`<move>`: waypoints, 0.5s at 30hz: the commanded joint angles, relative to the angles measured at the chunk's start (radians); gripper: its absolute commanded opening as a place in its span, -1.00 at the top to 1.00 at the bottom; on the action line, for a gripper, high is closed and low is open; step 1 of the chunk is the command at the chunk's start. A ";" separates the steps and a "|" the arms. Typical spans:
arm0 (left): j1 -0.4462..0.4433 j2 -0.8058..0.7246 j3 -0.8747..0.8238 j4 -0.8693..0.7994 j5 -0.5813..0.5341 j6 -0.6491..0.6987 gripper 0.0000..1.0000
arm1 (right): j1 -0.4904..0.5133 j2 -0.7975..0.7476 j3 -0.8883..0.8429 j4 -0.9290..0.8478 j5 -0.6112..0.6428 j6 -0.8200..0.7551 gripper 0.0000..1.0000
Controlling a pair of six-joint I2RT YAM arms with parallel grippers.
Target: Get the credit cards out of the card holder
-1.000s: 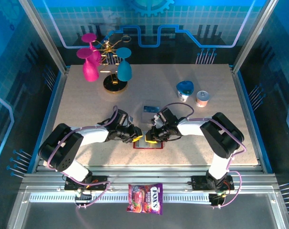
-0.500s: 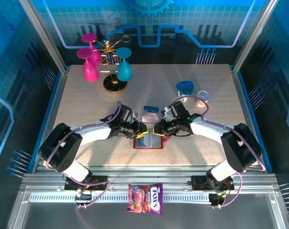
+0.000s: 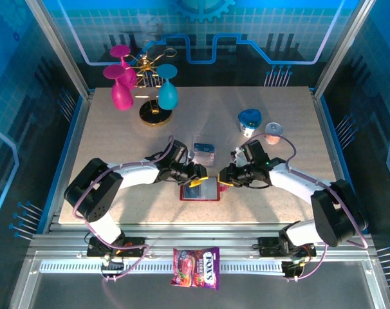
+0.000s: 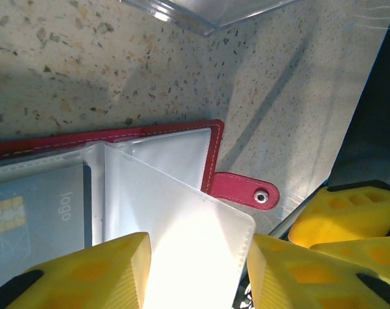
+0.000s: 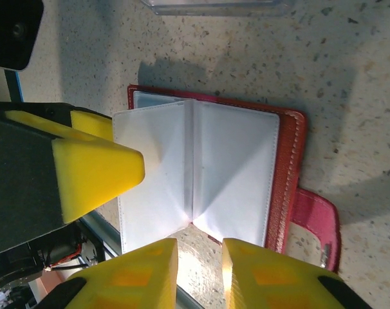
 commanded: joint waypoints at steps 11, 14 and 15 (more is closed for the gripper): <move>-0.026 0.110 0.058 0.055 0.063 -0.027 0.00 | -0.033 -0.065 -0.034 -0.059 0.010 -0.025 0.43; -0.027 0.129 0.059 0.074 0.069 -0.039 -0.01 | -0.035 -0.072 -0.036 -0.062 0.009 -0.025 0.43; -0.028 0.133 0.059 0.078 0.071 -0.040 -0.02 | -0.036 -0.074 -0.037 -0.064 0.010 -0.024 0.43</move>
